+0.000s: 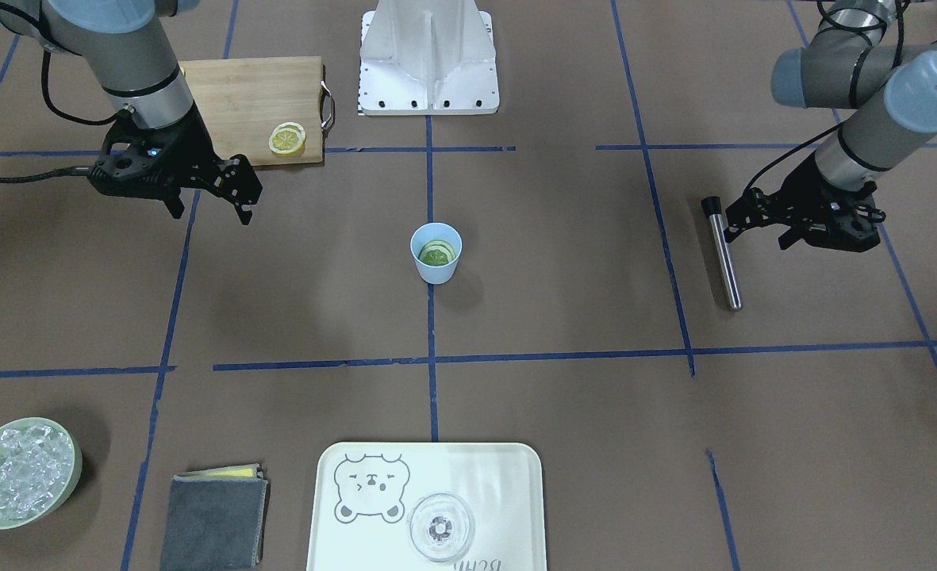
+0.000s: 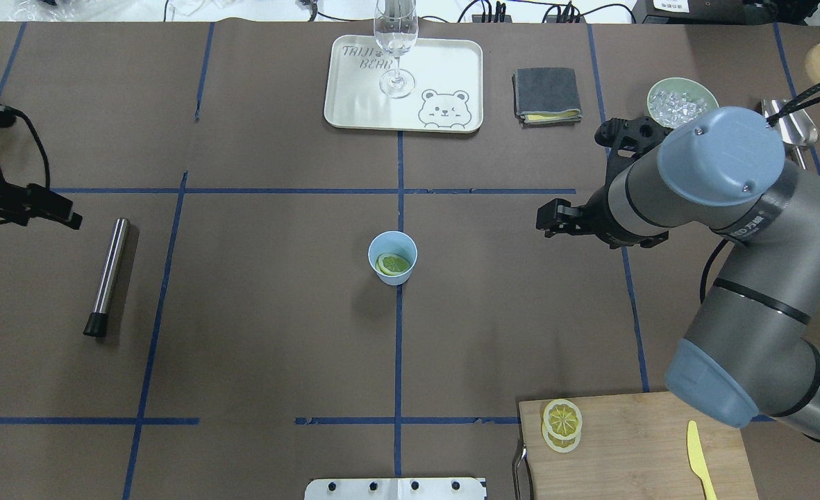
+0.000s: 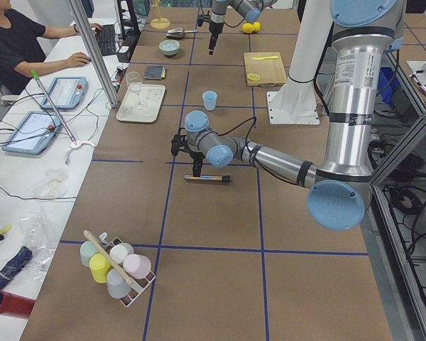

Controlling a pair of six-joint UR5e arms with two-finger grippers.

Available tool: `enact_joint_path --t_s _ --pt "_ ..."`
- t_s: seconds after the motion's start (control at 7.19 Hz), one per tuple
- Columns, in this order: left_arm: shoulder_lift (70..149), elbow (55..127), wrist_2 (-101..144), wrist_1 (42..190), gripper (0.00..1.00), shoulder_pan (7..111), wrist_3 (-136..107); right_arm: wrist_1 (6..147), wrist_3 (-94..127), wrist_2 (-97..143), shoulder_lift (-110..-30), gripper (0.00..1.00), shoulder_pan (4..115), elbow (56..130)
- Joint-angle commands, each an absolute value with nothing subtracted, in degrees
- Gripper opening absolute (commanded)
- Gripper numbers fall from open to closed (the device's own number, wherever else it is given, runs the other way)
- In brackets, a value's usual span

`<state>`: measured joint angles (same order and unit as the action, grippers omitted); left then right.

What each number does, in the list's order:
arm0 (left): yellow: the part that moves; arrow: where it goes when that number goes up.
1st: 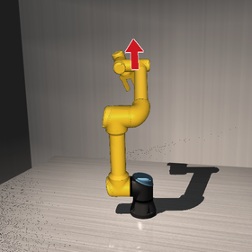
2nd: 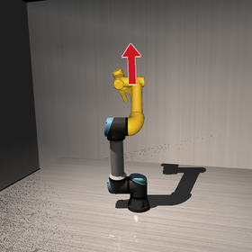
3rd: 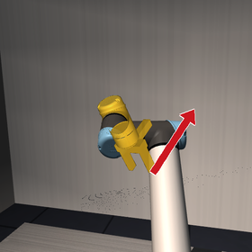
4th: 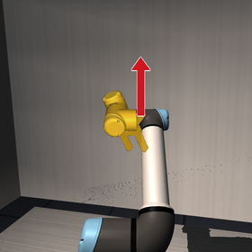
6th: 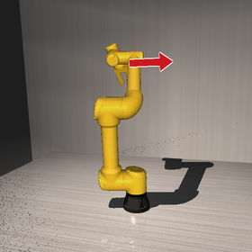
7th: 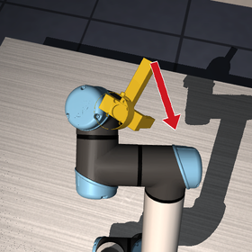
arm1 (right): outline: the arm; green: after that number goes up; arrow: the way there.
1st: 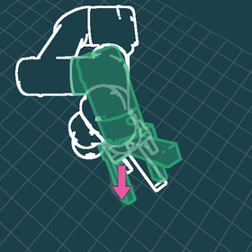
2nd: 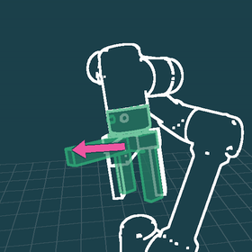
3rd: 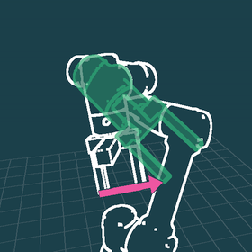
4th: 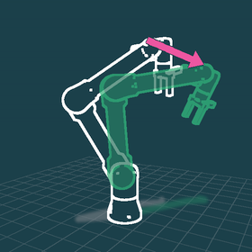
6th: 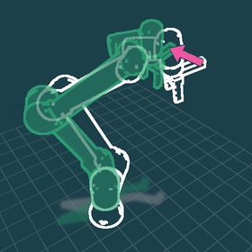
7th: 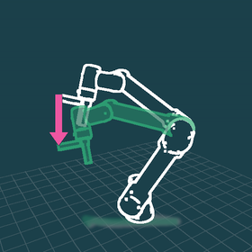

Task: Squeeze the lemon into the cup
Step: 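Lift the right gripper away while the left gripper grasps the metal pestle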

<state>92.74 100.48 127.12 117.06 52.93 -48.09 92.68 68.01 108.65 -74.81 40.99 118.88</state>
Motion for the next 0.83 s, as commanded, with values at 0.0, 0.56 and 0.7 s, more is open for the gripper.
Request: enact_joint_path --t_s 0.0,0.56,0.7 --pt "93.77 96.96 125.60 117.95 1.00 51.33 -50.01 92.55 65.74 109.51 -75.94 1.00 42.01 118.92" --pt "98.52 89.83 125.51 117.95 0.91 50.80 -49.39 90.09 66.18 111.09 -76.55 1.00 41.92 118.65" --pt "98.53 89.74 125.42 117.78 0.86 50.63 -49.39 90.09 66.18 111.09 -76.55 1.00 42.01 118.57"
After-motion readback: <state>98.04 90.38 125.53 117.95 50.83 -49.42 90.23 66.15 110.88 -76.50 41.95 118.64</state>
